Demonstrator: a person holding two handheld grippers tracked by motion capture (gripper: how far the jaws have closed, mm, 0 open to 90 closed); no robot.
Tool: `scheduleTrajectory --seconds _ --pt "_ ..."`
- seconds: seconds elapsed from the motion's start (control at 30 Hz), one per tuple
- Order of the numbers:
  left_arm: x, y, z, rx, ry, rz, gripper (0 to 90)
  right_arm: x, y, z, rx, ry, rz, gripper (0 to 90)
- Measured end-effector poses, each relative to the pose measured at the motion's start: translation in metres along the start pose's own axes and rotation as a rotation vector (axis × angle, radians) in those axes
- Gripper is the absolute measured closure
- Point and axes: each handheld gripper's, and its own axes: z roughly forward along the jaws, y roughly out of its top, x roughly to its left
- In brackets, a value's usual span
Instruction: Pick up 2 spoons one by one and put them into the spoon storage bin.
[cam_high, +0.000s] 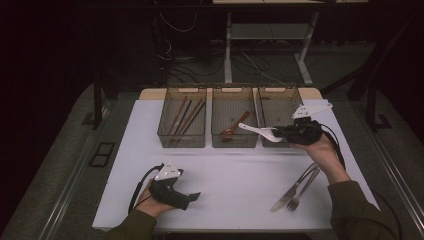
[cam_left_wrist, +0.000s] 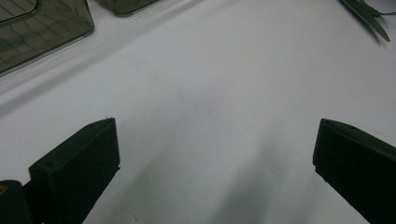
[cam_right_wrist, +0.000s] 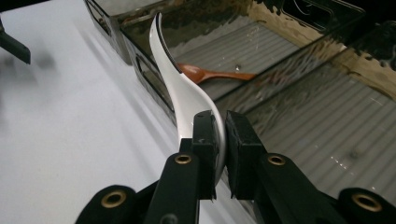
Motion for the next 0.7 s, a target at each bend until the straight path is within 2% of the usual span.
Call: scheduleTrajectory --seconds 0.23,0.47,0.7 --pt "0.000 0.000 0.000 0.000 -0.001 -0.002 0.0 -0.001 0.018 0.021 0.014 -0.020 -0.028 82.7" --pt "0.000 0.000 0.000 0.001 -0.003 -0.001 0.0 0.004 0.036 0.044 0.028 -0.007 -0.047 82.7" --pt "0.000 -0.001 0.000 0.001 -0.005 -0.005 0.0 0.008 0.046 0.068 0.074 -0.012 -0.062 82.7"
